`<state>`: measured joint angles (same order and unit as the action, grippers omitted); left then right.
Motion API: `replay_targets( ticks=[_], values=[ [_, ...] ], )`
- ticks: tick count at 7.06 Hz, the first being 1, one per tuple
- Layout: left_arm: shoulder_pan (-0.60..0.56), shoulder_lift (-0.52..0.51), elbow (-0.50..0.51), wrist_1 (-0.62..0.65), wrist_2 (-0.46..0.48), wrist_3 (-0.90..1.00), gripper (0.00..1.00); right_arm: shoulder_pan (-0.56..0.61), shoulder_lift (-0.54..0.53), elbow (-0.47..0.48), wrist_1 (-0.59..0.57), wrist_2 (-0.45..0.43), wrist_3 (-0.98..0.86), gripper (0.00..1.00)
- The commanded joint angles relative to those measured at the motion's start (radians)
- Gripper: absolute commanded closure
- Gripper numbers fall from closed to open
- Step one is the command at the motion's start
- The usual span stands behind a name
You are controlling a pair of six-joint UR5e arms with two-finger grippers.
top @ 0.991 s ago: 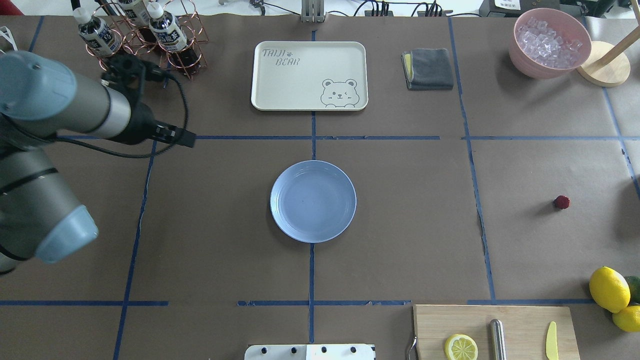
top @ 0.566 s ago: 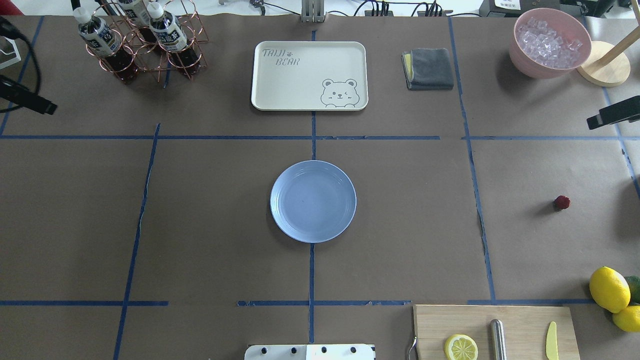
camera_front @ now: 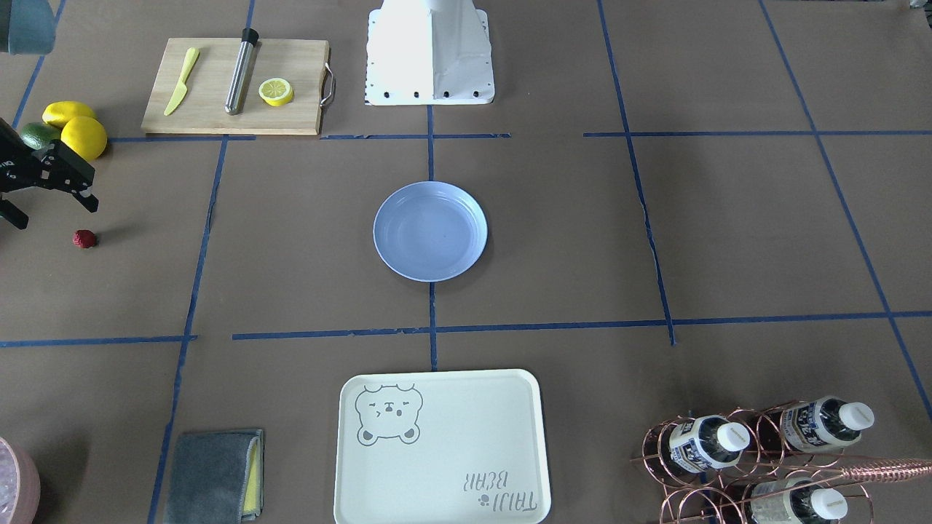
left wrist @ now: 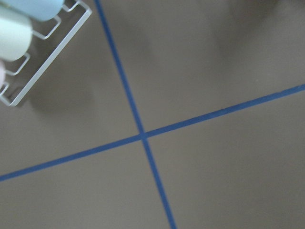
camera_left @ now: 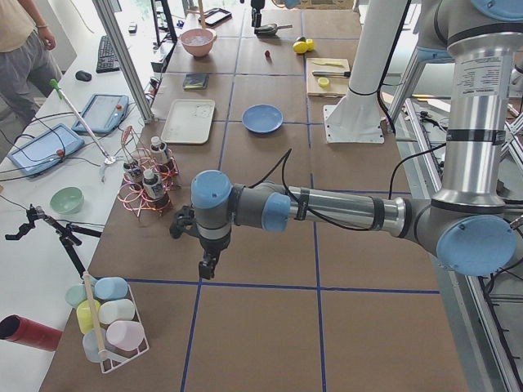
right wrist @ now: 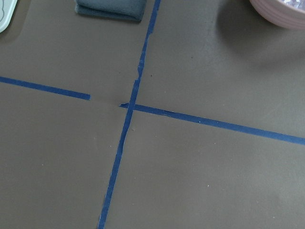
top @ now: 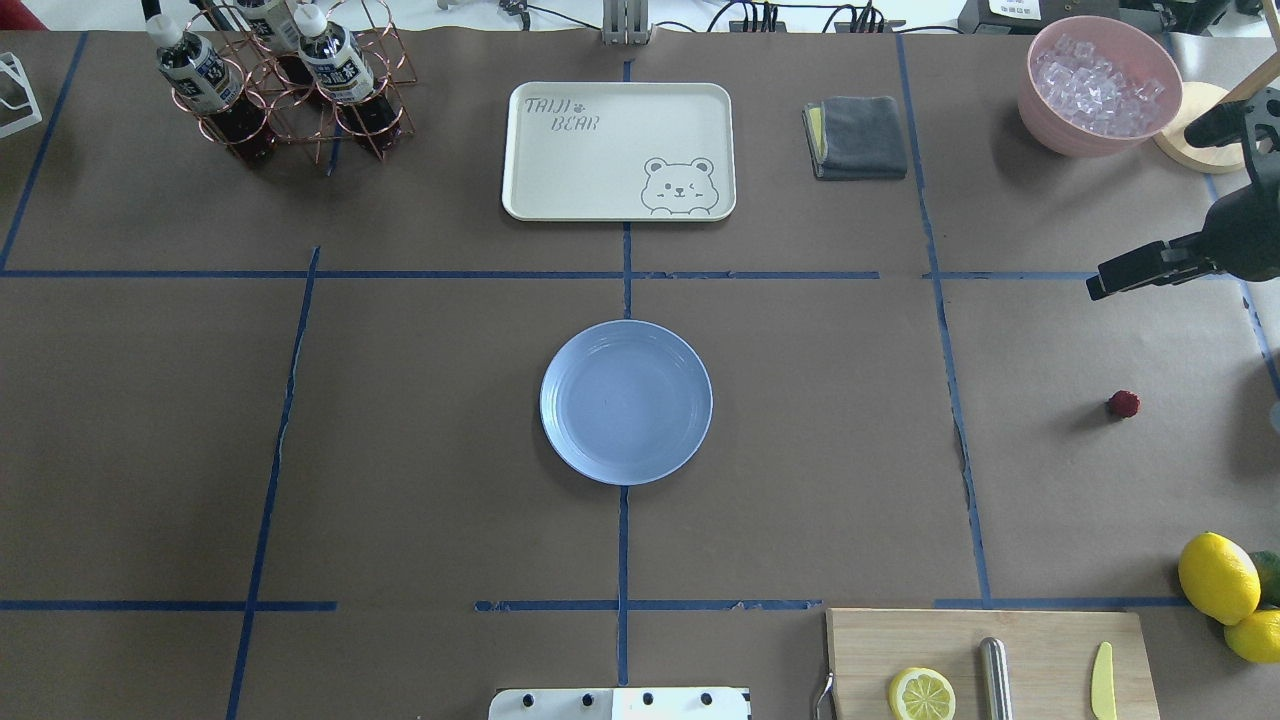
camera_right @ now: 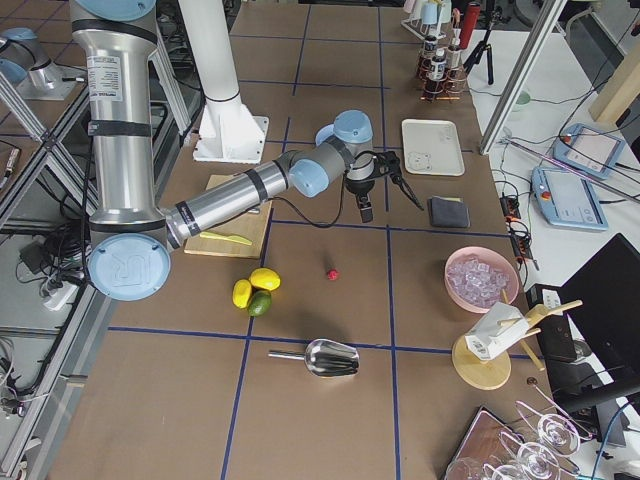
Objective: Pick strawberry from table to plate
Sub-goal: 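Move the right gripper down over the red strawberry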
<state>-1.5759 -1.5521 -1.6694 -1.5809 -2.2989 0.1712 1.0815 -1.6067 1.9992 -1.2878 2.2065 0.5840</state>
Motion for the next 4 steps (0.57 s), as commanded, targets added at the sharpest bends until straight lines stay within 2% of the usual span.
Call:
replay_targets(
  ticks=[1,2,4],
  values=[
    [-0.052,0.044,-0.004,0.090,-0.043,0.033,0.00,-0.011,-0.137,-0.006,0.158,-0.004,0.005,0.00],
    [-0.049,0.041,0.005,0.087,-0.045,0.031,0.00,-0.055,-0.181,-0.038,0.180,-0.086,0.004,0.00],
    [-0.049,0.040,0.007,0.082,-0.051,0.033,0.00,-0.136,-0.185,-0.179,0.367,-0.148,0.070,0.00]
  ],
)
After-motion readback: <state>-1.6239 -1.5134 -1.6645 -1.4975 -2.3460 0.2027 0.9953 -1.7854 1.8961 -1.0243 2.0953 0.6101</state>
